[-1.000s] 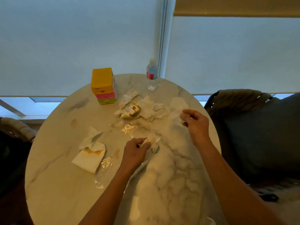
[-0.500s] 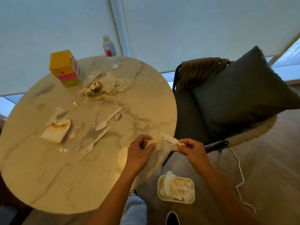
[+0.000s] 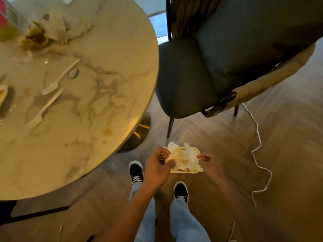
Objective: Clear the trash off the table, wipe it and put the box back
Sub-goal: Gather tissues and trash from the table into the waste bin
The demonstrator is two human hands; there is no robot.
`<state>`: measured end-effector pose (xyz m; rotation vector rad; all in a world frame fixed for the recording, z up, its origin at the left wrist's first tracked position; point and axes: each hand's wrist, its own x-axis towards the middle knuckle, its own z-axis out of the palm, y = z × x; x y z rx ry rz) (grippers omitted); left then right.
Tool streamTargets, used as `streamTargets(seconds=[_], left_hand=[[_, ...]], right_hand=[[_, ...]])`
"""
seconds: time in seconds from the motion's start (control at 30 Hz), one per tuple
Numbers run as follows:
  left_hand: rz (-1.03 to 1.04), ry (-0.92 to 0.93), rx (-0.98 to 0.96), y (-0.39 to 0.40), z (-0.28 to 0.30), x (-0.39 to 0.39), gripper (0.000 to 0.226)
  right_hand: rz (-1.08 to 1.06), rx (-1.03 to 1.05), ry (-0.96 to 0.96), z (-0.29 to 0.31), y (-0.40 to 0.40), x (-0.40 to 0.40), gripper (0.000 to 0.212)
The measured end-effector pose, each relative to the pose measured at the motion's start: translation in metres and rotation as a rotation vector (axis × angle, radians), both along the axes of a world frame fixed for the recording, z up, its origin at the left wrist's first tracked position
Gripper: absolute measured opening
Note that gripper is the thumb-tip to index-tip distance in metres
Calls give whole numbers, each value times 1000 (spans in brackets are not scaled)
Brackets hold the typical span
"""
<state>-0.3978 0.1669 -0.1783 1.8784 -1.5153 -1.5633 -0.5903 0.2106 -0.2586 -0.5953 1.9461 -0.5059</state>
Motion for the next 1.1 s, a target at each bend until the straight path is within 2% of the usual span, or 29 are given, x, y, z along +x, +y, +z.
streamTargets(seconds=[0.13, 0.23, 0.37, 0.53, 0.63, 0.7, 0.83, 0.93, 1.03, 1.1], left_hand=[[34, -86, -19, 11, -71, -2, 18], [20, -123, 18, 14, -122, -3, 19], [-38, -139, 4, 16, -186, -2, 8], [-193, -229, 22, 21, -254, 0, 34], [-467, -327, -73, 23, -290, -8, 50], [-678, -460, -156, 22, -313, -15, 59], [-915, -670, -148, 17, -351, -29, 69], [-975, -746, -63, 11, -370, -29, 70], [-992, -764, 17, 5, -368, -25, 70], [-980, -722, 10, 3, -357, -21, 59]], right_hand=[[64, 26, -4, -72, 10, -2, 26], [94, 37, -11, -121, 15, 1, 31], [205, 90, -45, -179, 20, 4, 47], [547, 179, 67, -248, 19, 11, 63], [787, 193, 243, -278, 14, 13, 64], [903, 180, 334, -291, 10, 13, 64], [930, 165, 311, -306, 11, 15, 62], [888, 139, 310, -294, 13, 17, 43], [776, 111, 330, -270, 15, 22, 44], [704, 83, 332, -254, 17, 24, 42]])
